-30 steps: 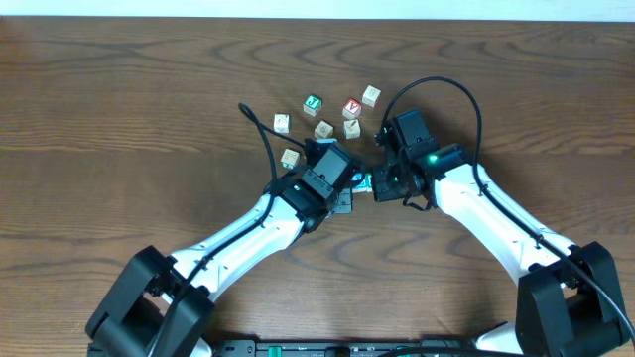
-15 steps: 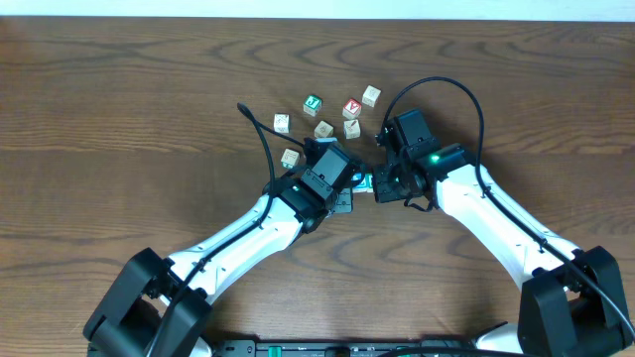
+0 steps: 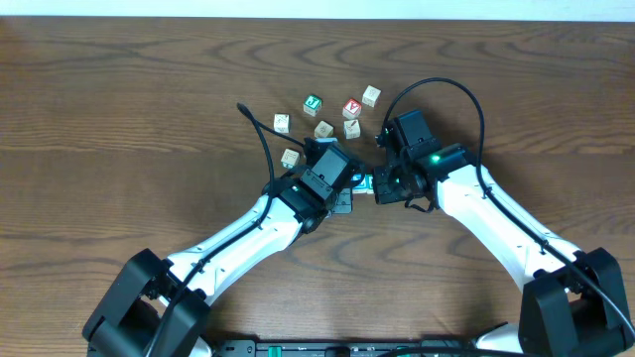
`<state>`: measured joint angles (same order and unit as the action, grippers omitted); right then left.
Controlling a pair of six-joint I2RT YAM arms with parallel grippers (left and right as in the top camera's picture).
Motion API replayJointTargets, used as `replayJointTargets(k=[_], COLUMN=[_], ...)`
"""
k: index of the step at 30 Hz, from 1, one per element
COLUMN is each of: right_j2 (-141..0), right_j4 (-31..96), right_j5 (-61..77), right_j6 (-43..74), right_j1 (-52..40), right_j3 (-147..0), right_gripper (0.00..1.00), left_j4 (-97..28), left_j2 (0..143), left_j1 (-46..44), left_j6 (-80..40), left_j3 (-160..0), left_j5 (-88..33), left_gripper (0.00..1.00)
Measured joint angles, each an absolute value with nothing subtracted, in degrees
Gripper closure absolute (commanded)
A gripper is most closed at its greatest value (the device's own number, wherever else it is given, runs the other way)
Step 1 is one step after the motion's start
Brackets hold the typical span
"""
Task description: Lift 3 blocks
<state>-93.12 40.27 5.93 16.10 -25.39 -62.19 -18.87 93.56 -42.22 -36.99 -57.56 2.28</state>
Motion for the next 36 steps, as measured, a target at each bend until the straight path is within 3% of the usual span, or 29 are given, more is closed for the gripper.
replayJointTargets(k=[36], right_j2=[-90.1], right_j4=[43.8], right_j5=[3.8], right_j6=[16.1], right_j1=[-27.5], right_j3=[-64.5], right_gripper=[0.99], left_j4=[-21.4], left_j2=[89.4], left_j1=[-42.9], left_j6=[-35.5], left_j3=[-57.6], left_j5=[3.6], left_gripper=[0.93])
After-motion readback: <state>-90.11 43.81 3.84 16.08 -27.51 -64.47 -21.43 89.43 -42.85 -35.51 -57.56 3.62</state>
